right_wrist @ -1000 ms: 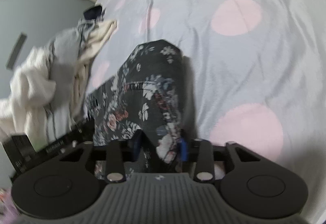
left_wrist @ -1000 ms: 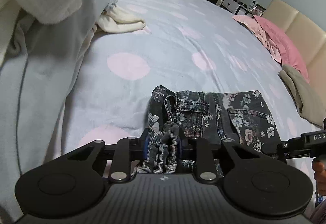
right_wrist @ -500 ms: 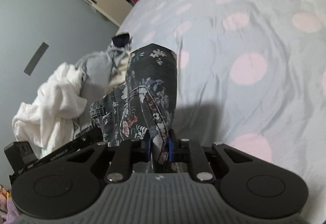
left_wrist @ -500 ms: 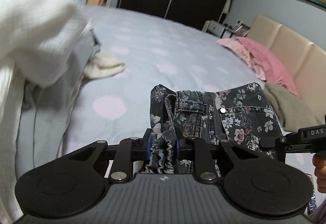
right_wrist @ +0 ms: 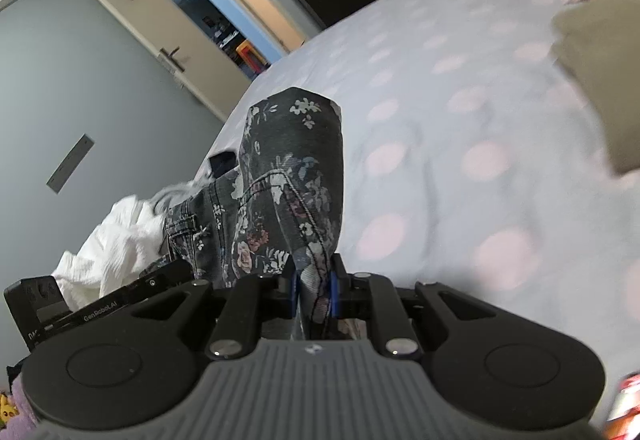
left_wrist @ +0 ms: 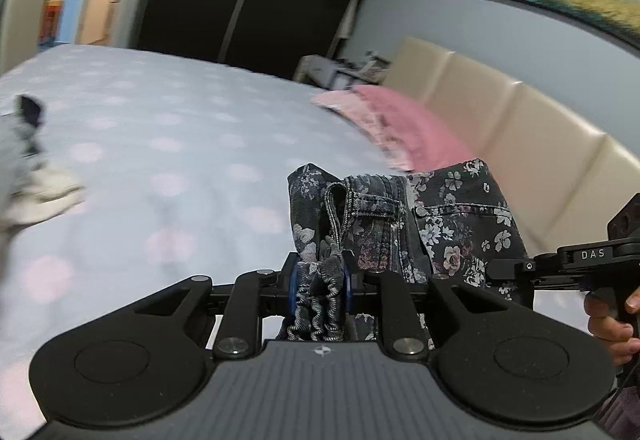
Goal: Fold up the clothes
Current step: 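Lift and carry the folded jeans with both grippers onto the olive blanket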
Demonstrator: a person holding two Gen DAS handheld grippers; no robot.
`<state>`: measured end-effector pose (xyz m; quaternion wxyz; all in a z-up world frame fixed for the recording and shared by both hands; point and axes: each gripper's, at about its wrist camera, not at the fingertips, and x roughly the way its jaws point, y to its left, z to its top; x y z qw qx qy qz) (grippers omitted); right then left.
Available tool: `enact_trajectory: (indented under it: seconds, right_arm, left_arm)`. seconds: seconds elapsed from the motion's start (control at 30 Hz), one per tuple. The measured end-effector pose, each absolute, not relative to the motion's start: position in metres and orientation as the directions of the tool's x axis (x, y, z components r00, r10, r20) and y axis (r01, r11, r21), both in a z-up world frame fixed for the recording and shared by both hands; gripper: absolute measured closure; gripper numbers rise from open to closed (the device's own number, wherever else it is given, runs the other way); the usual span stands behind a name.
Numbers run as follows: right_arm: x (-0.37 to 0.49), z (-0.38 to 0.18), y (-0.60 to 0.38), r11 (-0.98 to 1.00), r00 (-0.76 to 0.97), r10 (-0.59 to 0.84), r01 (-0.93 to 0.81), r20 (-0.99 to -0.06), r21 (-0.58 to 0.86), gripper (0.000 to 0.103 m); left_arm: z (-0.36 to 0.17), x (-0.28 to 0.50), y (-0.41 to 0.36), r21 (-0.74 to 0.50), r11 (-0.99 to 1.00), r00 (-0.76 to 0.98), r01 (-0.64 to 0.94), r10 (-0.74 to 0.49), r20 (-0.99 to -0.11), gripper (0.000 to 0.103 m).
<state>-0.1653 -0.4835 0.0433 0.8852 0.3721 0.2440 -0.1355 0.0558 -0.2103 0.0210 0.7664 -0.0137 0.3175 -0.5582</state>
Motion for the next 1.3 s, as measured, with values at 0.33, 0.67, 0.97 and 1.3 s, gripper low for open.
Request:
enact_trajectory:
  seconds: [0.33,0.67,0.97,1.3]
  right_arm:
    - [-0.233,0.077,-0.594,0.686,0.787,-0.243,0.553,-0.566,0.474,0.087]
    - [-0.259,0.091,-0.745,0.597,0.658,-0.459,0.726,-0.597,0.342,0.087]
    - [-0.250,0.042,-0.843,0.495,0.554,-0.533,0.817,-0.640,0.295,0.088]
    - [-0.269,-0.007,-0.897,0.403,0.463,-0.549,0.876,-0.696,0.266,0.087]
  left_arm:
    - [0.039,0.018,-0.394,-0.420,0.199,-0.008,0.885,-0.897,-0.441,0.085]
    - [0.023,-0.006,-0.571,-0.350,0.122,-0.068,0.929,-0.871,-0.486,0.086]
    - [-0.026,-0.008,-0.669,-0.349,0.125,-0.097,0.929,-0.825,-0.556,0.086]
    - [-0.066,-0.012,-0.727,-0.473,0.135,-0.200,0.871,-0.781,-0.591,0.085]
